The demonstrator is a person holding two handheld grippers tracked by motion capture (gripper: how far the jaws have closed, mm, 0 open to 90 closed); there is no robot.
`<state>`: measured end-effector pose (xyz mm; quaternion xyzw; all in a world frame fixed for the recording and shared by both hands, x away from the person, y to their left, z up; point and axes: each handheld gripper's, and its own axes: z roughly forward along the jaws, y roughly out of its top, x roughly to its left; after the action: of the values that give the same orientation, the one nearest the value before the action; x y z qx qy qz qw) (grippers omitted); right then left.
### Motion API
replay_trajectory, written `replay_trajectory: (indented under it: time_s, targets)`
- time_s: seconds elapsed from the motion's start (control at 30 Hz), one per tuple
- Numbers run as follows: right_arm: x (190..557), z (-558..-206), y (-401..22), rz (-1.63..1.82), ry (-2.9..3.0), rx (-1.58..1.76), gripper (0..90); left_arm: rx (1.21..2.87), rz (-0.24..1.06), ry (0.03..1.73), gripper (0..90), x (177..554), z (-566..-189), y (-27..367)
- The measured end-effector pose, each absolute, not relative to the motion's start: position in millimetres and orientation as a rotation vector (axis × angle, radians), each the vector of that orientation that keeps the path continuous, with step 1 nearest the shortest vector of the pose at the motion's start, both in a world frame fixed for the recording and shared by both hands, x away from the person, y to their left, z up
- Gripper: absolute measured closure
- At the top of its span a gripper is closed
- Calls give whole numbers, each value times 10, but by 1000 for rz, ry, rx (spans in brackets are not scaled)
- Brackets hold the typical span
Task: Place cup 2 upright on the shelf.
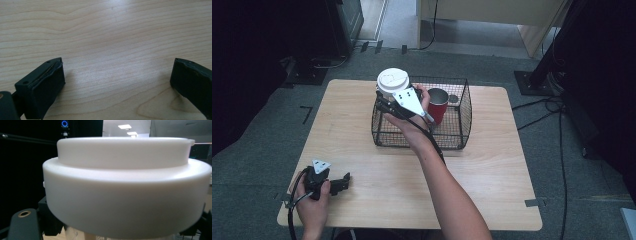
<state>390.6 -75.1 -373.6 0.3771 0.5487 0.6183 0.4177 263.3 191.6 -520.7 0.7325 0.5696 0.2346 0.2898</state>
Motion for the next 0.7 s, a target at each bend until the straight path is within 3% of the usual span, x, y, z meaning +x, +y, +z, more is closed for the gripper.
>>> replay_trajectory:
  time_s: [0.7]
  targets:
    - [4372, -4189, -739, 1434, 1415, 1087, 157, 1955, 626, 1519, 0, 2632, -5207, 1916]
